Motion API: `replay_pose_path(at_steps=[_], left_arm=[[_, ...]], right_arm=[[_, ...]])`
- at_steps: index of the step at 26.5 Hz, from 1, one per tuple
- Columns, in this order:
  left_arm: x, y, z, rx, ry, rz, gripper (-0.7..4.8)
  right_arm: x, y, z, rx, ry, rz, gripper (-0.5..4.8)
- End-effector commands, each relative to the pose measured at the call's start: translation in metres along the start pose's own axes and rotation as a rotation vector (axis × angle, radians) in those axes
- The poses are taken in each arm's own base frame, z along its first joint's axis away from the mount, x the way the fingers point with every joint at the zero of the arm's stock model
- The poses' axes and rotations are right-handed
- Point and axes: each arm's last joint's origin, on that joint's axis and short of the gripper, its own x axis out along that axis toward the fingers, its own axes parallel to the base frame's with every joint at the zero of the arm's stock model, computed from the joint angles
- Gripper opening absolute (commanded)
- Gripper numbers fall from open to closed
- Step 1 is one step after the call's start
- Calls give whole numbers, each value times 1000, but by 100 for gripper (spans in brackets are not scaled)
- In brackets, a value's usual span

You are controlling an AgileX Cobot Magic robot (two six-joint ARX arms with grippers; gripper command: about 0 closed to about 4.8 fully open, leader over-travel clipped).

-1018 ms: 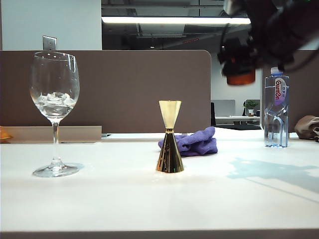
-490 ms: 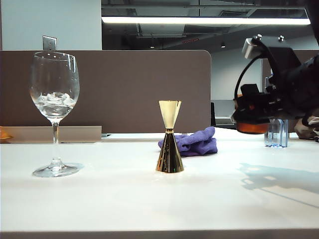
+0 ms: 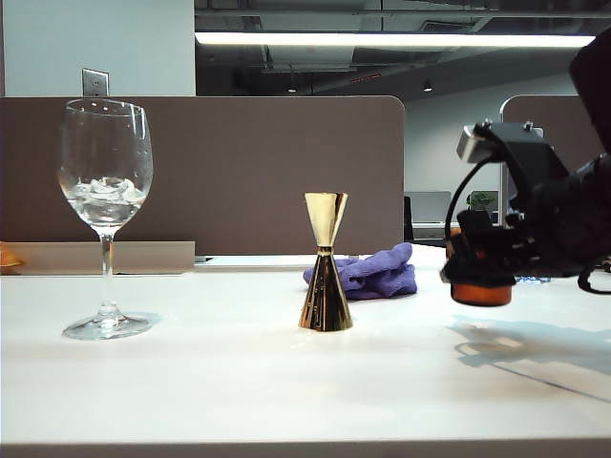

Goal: Pick up the small amber measuring cup and pour the water in it into the jigger, then pick up the jigger and pour the water in it into the wine glass.

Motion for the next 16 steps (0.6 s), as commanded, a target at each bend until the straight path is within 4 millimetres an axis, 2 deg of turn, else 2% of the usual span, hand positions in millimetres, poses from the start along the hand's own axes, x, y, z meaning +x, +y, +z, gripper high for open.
replay_pose_path(at_steps=[1,16], left_arm=[[0,0,0,-3,1,-2,-2],[-1,0,0,-3,1,-2,-2]], right_arm=[[2,0,0,6,-7,1,44],[8,-7,-13,20,65,-22,47]])
